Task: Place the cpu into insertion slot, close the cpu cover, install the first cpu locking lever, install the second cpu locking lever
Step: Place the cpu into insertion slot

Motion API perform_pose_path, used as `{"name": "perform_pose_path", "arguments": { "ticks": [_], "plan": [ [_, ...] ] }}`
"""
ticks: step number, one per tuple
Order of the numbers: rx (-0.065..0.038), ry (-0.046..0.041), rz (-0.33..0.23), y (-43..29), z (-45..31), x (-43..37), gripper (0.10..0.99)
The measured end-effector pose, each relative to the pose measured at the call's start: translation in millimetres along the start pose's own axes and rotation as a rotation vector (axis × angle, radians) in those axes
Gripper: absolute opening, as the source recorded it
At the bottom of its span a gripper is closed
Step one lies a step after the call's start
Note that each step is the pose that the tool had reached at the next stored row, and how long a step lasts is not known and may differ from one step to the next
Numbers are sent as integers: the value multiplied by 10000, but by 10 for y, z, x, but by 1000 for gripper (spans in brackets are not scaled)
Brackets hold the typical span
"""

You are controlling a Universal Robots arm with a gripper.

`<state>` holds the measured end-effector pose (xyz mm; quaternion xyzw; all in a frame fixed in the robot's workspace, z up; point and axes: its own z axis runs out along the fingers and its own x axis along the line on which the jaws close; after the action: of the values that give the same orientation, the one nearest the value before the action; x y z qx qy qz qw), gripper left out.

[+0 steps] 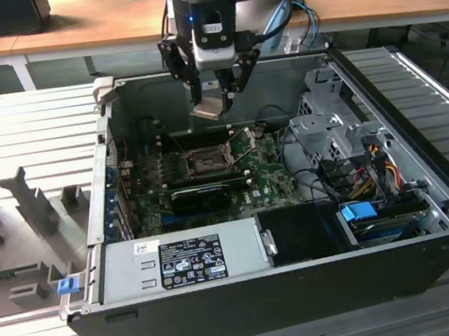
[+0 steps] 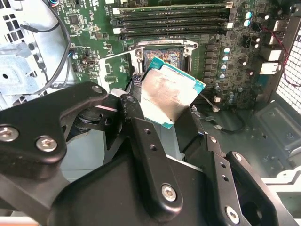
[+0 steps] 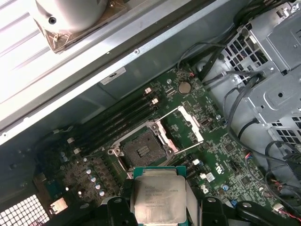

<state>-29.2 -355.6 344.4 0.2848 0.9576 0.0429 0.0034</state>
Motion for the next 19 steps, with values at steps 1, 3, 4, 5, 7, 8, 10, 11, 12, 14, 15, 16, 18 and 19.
{"name": "perform_pose_path", "arguments": {
  "ticks": [1, 3, 4, 5, 7, 8, 10, 11, 12, 14, 15, 16, 18, 19],
  "plan": [
    [0, -3, 28, 0, 1, 0, 525],
    [-1, -6, 67, 0, 3, 0, 525],
    [-1, -8, 90, 0, 4, 0, 525],
    [-2, -9, 109, 0, 5, 0, 525],
    [-3, -13, 149, -1, 6, 0, 525],
    [-3, -15, 173, -1, 7, 0, 525],
    [-4, -20, 230, -1, 8, 0, 525],
    [-4, -22, 258, -1, 8, 0, 525],
    [-5, -25, 289, -1, 8, 0, 525],
    [-6, -30, 350, -1, 9, 0, 525],
    [-7, -32, 375, -1, 9, 0, 525],
    [-7, -35, 415, -1, 9, 0, 525],
    [-9, -41, 482, -1, 10, 0, 525],
    [-9, -43, 505, -1, 10, 0, 525]
  ]
}}
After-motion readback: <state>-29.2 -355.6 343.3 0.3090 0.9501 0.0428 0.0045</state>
